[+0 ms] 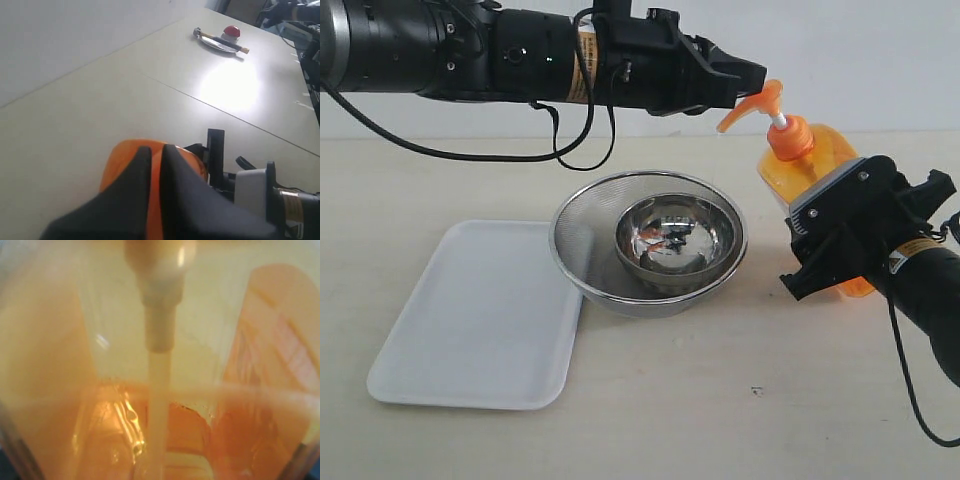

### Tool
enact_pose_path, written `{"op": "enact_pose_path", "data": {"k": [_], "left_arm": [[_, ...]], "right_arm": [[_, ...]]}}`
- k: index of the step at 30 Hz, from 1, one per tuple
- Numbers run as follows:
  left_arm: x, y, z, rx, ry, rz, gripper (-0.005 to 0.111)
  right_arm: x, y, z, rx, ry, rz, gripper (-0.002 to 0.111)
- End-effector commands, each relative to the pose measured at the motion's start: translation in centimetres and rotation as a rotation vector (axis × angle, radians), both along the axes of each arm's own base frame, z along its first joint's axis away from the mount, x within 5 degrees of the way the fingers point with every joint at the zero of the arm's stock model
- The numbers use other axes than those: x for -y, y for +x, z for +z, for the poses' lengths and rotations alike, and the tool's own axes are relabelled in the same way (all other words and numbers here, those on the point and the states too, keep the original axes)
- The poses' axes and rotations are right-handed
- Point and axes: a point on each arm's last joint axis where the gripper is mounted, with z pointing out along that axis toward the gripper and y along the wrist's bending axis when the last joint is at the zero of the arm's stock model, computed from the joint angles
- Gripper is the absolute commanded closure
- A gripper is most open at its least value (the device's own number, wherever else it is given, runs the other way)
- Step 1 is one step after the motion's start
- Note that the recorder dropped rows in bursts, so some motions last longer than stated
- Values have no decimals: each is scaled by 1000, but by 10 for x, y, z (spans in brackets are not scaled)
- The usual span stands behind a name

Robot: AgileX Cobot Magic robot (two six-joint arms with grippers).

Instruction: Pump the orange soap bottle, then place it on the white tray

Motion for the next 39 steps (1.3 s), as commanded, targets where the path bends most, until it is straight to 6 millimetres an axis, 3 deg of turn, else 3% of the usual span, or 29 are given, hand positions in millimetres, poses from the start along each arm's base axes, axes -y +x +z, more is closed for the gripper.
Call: {"op": "enact_pose_path", "data": {"k": [1,18,27,32,39], "left_arm": [[9,-3,-34,3,131,-34,102],[6,-3,-36,5,146,-26,102],[-13,-15,26,95,61,4,102],[-41,-45,63,187,64,90,102],[-82,-89,86,289,93,233,102]], "right_arm": [[-7,-2,2,6,6,65,108],[-7,-2,2,-1,39,56,108],[-4,0,4,-3,121,-11,108],[-4,0,4,-12,159,-22,108],[-3,0,4,-26,219,-51,108]]}}
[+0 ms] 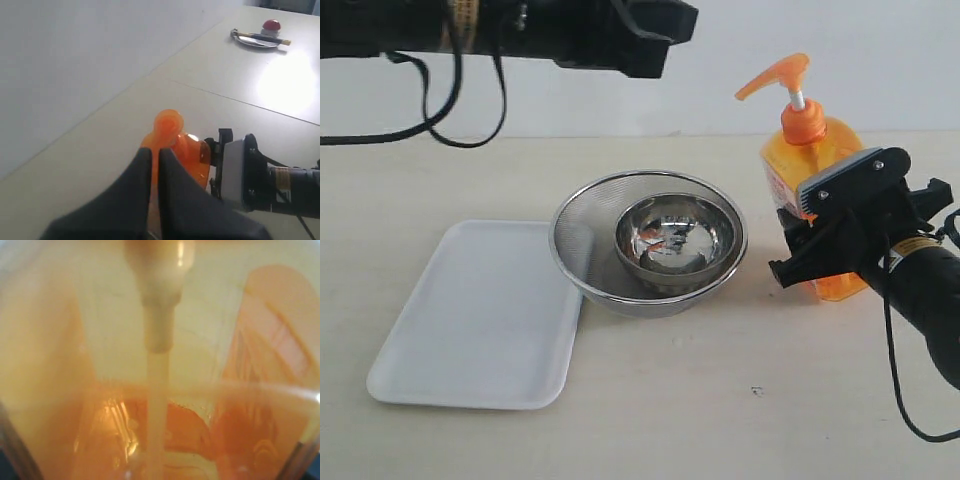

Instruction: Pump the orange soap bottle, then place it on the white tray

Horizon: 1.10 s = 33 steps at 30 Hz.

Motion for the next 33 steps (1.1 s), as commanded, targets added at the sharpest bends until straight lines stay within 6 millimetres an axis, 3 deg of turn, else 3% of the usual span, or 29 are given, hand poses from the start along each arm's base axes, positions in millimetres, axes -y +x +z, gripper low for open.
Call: {"op": "enact_pose_path", "data": {"k": [1,7,14,21,33], "left_arm": [[-31,-28,14,64,1,124,102],[-70,-78,22,139,-38,226,102],[-112,-137,17,186,-151,291,102],[-144,-185,-20,204,-225,320,102],[-172,-222,-84,237,-392,370,102]], "right_arm": [[0,0,2,-7,56,-21,108],[4,1,2,-27,164,-100,108],[7,2,2,-40,234,-157,108],[8,1,1,-69,323,-184,108],[7,1,-2,-121,427,-218,108]]}}
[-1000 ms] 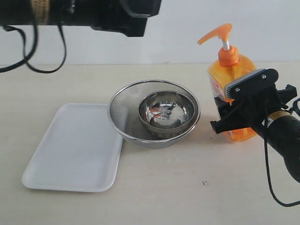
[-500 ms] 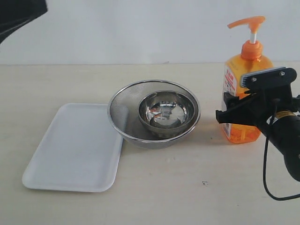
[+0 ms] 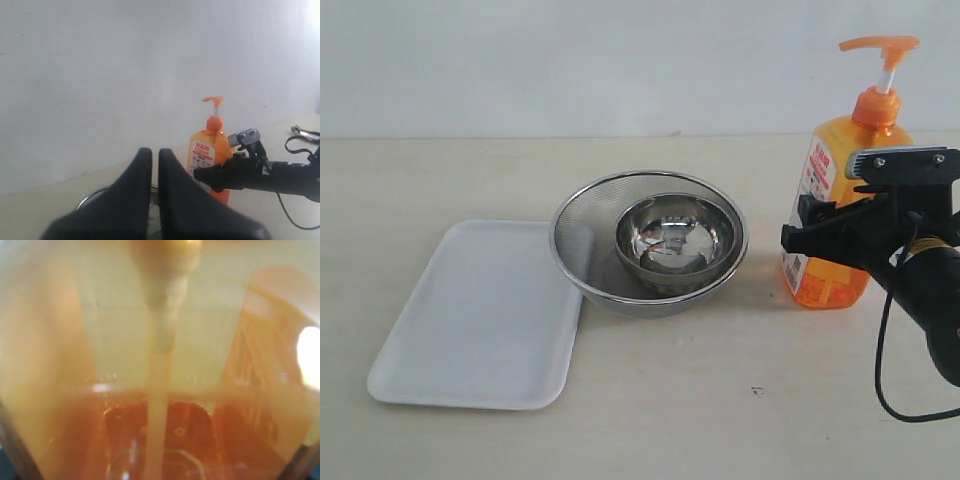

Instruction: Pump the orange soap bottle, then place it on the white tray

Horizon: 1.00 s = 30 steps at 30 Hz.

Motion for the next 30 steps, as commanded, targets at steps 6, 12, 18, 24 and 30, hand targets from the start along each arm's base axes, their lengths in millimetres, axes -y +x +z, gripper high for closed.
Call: {"op": "enact_pose_path", "data": {"k": [6,12,18,24,30], "left_arm": [[-12,-14,-41,57,-87,32,102],[-14,-15,-41,59,-108,34,102],[-14,-16,-41,62,-103,34,102],[-14,-15,-44,40,-88,41,102],[-14,-15,-44,40,-88,41,102]], "right_arm": [[-2,-1,-2,-36,35,8,108],[-2,-1,-2,-36,8,16,108],[-2,-1,-2,-32,-5,20,87],[-2,-1,-2,-35,-6,21,41],[-2,0,0,-12,3,16,25]]}}
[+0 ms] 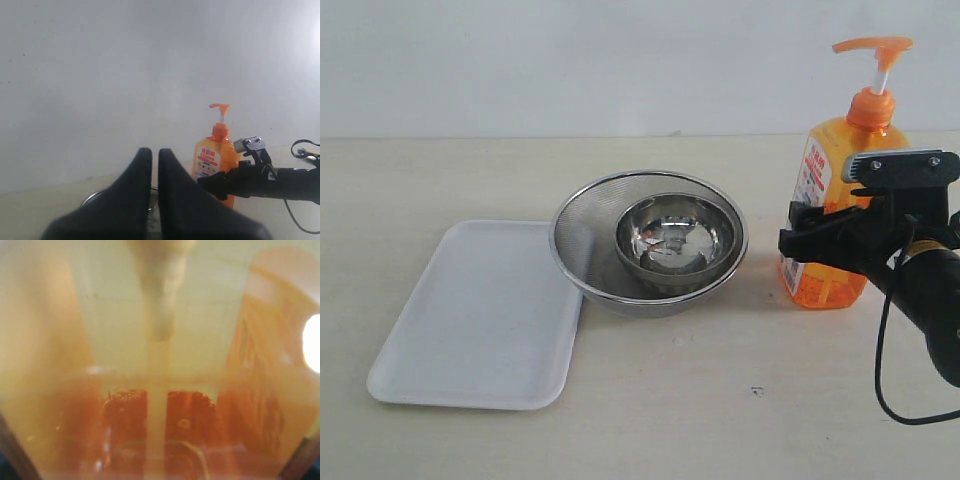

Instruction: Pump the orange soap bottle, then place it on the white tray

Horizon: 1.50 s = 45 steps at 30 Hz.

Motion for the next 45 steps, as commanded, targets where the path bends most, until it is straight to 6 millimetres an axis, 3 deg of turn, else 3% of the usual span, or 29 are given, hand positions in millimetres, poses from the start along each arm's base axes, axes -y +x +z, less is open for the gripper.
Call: {"op": "enact_pose_path", "data": {"k": [1,9,16,20,26,34,37,38,39,40,45], "left_arm": [[-1,0,-1,-5,0,6,102],[-1,0,-1,-4,-1,6,102],[-1,0,-1,-4,-1,6,102],[-1,0,-1,-2,-2,5,102],[-1,0,-1,-2,-2,5,102],[-1,0,-1,-2,-2,5,102],[-1,0,-1,-2,-2,5,102],[-1,0,-1,-2,-2,5,102],[-1,0,-1,-2,-2,5,102],[-1,0,-1,-2,-2,5,102],[-1,0,-1,-2,-2,5,102]], "right_arm": [[-2,0,2,9,8,8,26],[-6,11,1,-8,26,0,26],[-7,22,-16,3,12,-21,26],[-6,23,-16,35,23,-36,26],[-6,24,-11,89,41,-45,50],[-6,24,-9,107,44,-46,51],[-6,24,-9,107,44,-46,67],[-6,24,-9,102,42,-46,86],[-6,24,-9,102,42,-46,93],[-6,24,-10,94,27,-41,108],[-6,24,-8,116,0,-35,108]]}}
